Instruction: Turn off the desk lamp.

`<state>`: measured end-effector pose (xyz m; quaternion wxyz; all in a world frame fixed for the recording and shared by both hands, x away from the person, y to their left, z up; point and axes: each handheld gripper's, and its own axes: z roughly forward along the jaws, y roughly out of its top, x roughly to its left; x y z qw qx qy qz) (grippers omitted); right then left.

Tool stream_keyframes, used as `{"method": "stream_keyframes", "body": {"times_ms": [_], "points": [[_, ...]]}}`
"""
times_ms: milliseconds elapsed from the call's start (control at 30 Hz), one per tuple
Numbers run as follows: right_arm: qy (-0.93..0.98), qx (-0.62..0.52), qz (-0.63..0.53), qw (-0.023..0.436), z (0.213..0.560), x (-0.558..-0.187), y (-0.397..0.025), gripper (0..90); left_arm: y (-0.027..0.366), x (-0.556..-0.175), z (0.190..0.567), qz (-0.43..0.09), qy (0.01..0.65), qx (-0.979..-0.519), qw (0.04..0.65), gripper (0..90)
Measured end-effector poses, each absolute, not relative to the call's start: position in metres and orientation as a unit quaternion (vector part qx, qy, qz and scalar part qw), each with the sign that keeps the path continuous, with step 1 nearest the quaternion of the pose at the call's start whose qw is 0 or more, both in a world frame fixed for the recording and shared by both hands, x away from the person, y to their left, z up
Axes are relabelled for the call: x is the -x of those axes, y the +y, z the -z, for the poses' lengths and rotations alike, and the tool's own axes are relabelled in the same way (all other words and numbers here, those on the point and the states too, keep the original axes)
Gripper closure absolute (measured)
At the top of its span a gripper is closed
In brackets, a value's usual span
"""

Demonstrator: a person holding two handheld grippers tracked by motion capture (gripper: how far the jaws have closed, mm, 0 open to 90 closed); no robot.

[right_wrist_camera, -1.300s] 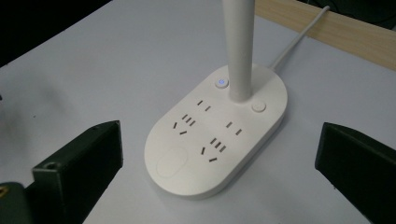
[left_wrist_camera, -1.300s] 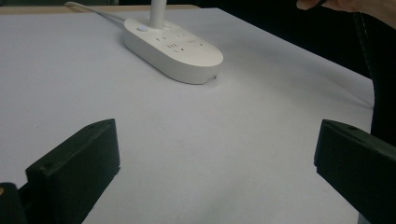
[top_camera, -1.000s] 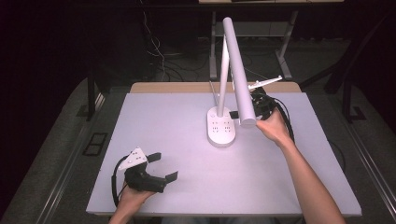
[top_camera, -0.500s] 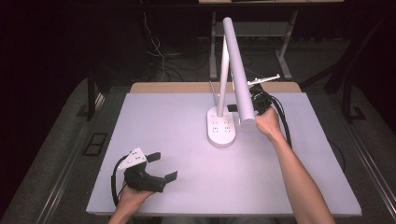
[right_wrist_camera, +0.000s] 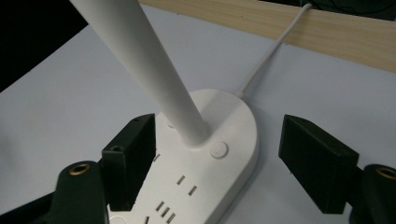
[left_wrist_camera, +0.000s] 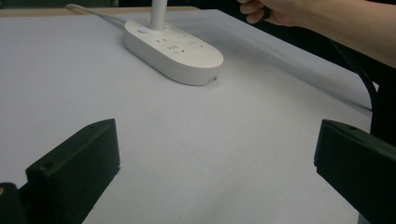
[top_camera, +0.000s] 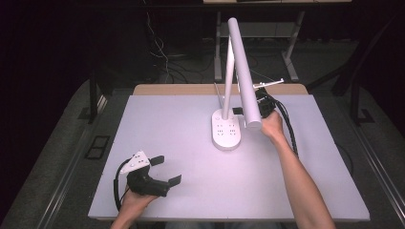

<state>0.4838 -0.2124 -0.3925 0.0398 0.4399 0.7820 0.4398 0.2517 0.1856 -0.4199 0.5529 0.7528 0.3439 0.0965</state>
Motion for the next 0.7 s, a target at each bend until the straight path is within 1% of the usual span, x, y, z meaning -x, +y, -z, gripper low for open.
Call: {"method": "stream_keyframes", "body": {"times_ms": [200, 233, 433, 700], "points": [[0.779, -0.451, -0.434, 0.033, 0.400, -0.488, -0.210, 40.9, 0.186, -0.252, 0.420, -0.097, 0.344, -0.754, 0.552, 0.0], [0.780, -0.453, -0.432, 0.031, 0.402, -0.488, -0.210, 44.4, 0.186, -0.252, 0.420, -0.097, 0.344, -0.754, 0.552, 0.0], [0.780, -0.453, -0.430, 0.024, 0.409, -0.491, -0.207, 58.8, 0.186, -0.252, 0.420, -0.097, 0.345, -0.753, 0.552, 0.0], [0.785, -0.444, -0.432, 0.016, 0.417, -0.493, -0.200, 74.5, 0.186, -0.251, 0.420, -0.096, 0.346, -0.752, 0.553, 0.0]]}}
